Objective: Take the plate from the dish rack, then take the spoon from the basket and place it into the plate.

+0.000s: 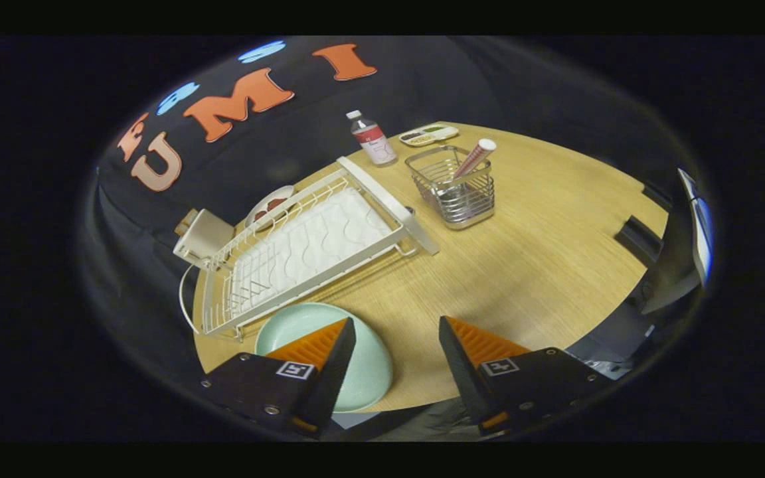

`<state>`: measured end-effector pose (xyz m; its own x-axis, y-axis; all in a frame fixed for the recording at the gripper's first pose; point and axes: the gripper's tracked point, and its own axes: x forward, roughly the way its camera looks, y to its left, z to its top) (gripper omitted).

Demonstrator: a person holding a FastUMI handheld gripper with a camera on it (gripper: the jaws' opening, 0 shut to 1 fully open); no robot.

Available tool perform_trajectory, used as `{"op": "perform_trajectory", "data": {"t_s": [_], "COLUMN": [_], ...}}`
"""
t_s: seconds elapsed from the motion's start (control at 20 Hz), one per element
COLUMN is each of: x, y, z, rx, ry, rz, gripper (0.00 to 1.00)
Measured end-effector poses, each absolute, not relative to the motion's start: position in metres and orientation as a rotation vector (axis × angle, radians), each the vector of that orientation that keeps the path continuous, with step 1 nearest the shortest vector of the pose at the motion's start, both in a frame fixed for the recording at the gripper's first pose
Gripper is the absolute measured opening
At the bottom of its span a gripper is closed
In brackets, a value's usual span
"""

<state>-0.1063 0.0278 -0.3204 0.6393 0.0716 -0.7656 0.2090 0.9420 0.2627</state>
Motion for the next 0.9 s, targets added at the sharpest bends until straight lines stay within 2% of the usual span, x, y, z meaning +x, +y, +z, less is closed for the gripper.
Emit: {"op": "perform_trajectory", "data": {"t_s": [0.05, 0.25, 0.5, 0.9], "x": [-0.105, -0.088, -0.065, -0.027], "y": [0.020, -0.009, -0.049, -0.065], "z": [-0.317, -0.305, -0.277, -0.236], "rx": [0.323, 0.243, 0.082, -0.051], "ry": [0.870, 0.820, 0.726, 0.556], "rz": [-0.091, -0.135, -0.180, -0.143], "gripper": [0.85, 0.99, 0.99, 0.99]}}
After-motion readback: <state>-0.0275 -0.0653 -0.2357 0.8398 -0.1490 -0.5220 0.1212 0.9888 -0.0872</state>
